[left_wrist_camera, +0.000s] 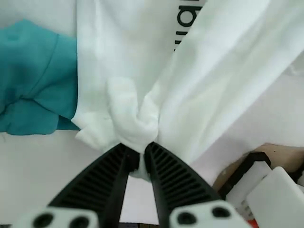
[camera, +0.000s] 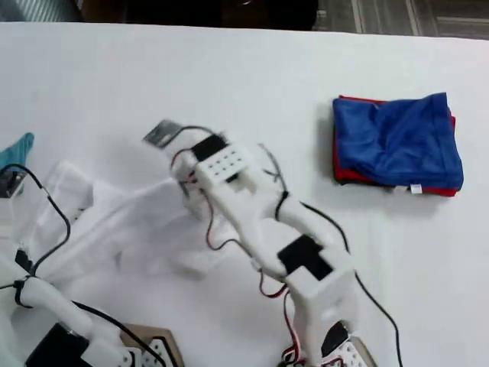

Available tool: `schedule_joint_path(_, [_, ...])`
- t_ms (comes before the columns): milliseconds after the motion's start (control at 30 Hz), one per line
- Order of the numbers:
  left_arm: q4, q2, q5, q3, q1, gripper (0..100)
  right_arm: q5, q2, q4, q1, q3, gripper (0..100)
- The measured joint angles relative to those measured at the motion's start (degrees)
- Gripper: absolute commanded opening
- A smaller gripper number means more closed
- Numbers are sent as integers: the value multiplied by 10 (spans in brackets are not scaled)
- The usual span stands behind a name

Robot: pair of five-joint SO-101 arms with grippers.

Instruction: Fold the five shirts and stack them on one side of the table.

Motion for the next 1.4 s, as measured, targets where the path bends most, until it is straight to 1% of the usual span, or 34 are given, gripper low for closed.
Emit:
schedule_joint_path(100, [0,0,0,-7,0,26,47,18,8,-33,-5,132])
schedule_joint_path(167, [0,0,0,-7,0,26,74,30,16,-48,-5,74])
schedule_joint_path(200, [0,0,0,-7,0,26,79,33,17,-49,-5,30])
schedule_joint_path(233, [0,0,0,-7,0,26,83,36,17,-49,-5,10])
schedule_joint_path(267, [0,0,0,-7,0,26,84,38,17,-45,-6,29])
schedule_joint_path(333, [0,0,0,-7,0,26,82,39,16,-36,-6,18])
schedule_joint_path(433, [0,0,16,-7,0,26,56,37,16,9,-6,20])
schedule_joint_path(567, [11,0,78,-35,13,26,44,-7,16,94,-6,20])
schedule_joint_path(667, [50,0,120,-80,68,26,43,-76,18,160,-6,20])
schedule_joint_path(767, [83,0,163,-135,144,26,43,-147,19,200,-6,20])
schedule_joint_path(967, [133,0,258,-287,280,26,43,-246,19,234,-53,20])
schedule_joint_path(1067, [150,0,284,-372,310,26,43,-285,21,236,-71,20])
schedule_joint_path(1167, [156,0,286,-387,311,26,44,-316,44,235,-73,20])
schedule_joint_path(1200, [156,0,273,-376,308,26,49,-324,59,235,-73,20])
schedule_joint_path(1300, [156,0,217,-307,298,26,81,-348,105,235,-65,20])
schedule_joint_path(1400, [156,0,150,-204,295,26,113,-365,128,236,-13,20])
